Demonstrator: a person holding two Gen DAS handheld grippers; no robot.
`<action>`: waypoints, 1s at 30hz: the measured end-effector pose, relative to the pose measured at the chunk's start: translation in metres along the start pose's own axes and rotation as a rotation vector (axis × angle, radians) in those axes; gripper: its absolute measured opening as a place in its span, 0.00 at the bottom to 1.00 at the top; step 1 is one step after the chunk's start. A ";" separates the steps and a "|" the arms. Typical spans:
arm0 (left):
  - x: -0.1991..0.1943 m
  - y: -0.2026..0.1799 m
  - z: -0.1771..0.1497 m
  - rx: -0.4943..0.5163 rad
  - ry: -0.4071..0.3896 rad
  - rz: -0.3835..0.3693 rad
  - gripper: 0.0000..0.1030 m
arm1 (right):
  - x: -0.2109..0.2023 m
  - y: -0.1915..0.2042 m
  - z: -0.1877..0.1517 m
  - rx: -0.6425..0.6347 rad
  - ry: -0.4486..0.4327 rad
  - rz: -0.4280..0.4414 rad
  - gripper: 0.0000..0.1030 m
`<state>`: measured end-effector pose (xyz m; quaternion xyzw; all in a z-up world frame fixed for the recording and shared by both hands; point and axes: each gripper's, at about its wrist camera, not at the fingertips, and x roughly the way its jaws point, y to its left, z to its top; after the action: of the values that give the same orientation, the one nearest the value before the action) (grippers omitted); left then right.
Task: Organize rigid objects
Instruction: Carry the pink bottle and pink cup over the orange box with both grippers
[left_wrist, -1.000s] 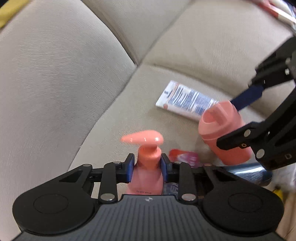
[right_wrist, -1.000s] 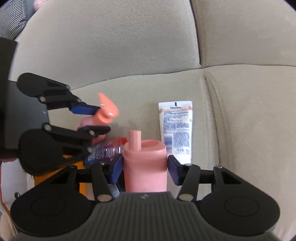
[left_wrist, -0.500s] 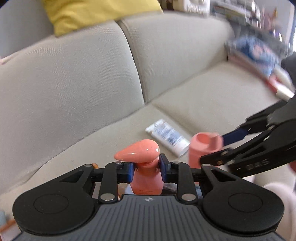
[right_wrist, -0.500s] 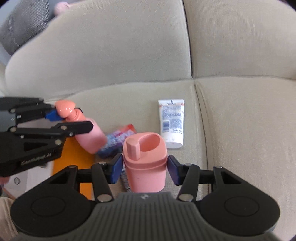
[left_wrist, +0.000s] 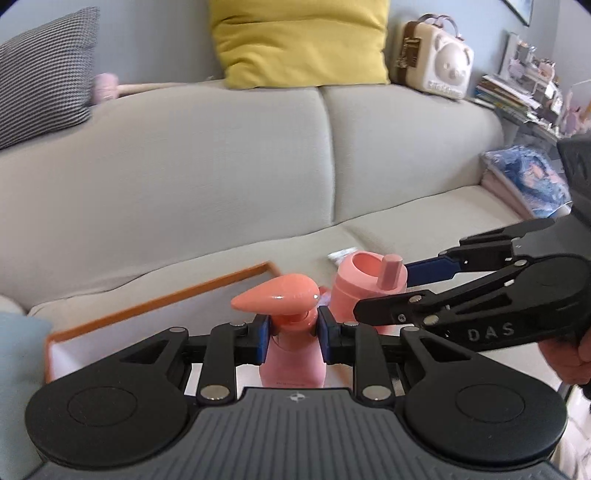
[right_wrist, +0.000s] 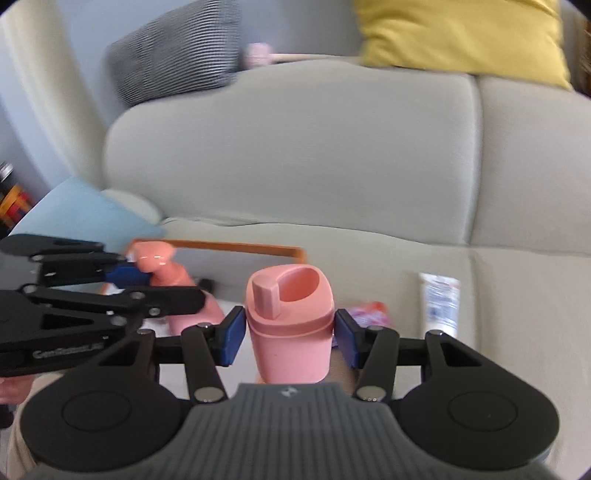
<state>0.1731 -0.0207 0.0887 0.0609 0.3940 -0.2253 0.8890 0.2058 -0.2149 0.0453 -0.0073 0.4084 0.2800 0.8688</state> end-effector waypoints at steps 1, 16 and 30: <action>0.001 0.006 -0.004 0.001 0.006 0.007 0.28 | 0.004 0.008 0.000 -0.022 0.006 0.013 0.52; 0.055 0.085 -0.065 -0.183 0.122 0.030 0.28 | 0.127 0.084 -0.018 -0.276 0.241 0.021 0.52; 0.074 0.097 -0.090 -0.194 0.193 0.047 0.29 | 0.160 0.096 -0.036 -0.410 0.302 -0.031 0.53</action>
<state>0.1998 0.0656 -0.0327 0.0053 0.4961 -0.1584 0.8537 0.2142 -0.0659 -0.0720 -0.2316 0.4681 0.3393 0.7824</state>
